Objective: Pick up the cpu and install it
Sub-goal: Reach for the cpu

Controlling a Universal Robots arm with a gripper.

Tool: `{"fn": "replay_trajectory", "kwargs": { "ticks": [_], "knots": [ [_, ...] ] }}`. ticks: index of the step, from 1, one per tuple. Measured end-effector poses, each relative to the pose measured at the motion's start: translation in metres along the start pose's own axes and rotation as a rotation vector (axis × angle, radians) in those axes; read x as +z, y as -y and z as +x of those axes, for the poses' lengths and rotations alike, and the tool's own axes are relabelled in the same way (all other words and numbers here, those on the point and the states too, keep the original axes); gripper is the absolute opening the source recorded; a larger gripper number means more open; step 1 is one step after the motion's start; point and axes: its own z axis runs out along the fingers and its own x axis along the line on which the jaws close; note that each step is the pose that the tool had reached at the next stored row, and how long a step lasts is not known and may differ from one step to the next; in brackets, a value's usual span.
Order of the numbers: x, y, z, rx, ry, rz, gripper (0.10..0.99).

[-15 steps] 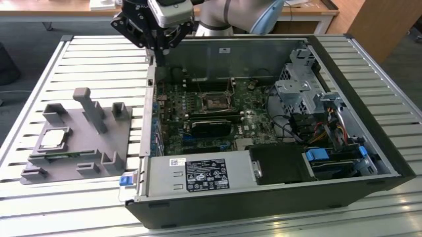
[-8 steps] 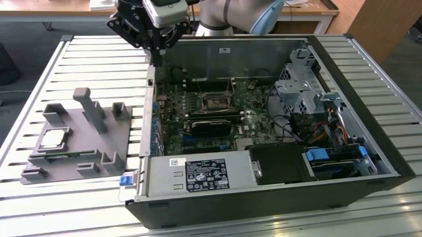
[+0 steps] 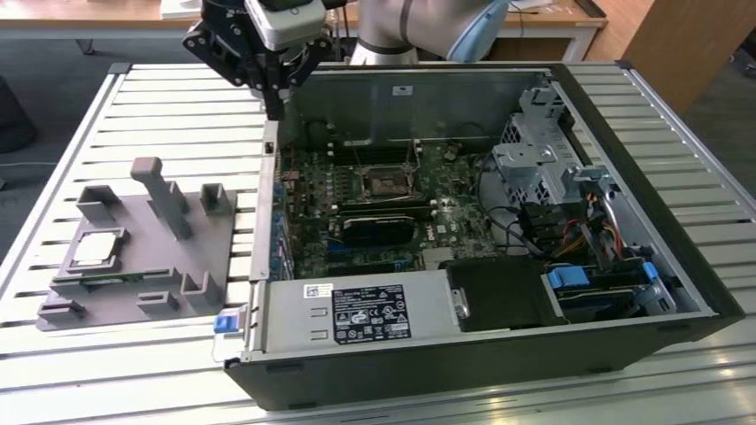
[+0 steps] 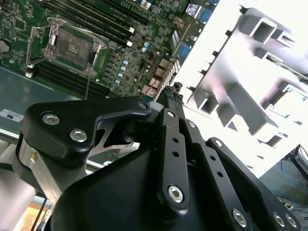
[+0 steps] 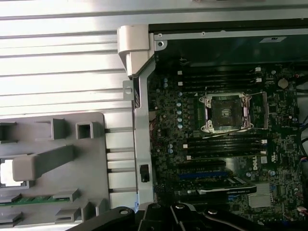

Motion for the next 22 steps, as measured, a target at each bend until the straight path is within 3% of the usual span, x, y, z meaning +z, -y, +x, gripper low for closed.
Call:
{"fn": "replay_trajectory", "kwargs": {
  "ticks": [22],
  "knots": [
    [-0.0004,0.0013,0.0176,0.0,0.0,0.0,0.106]
  ]
}}
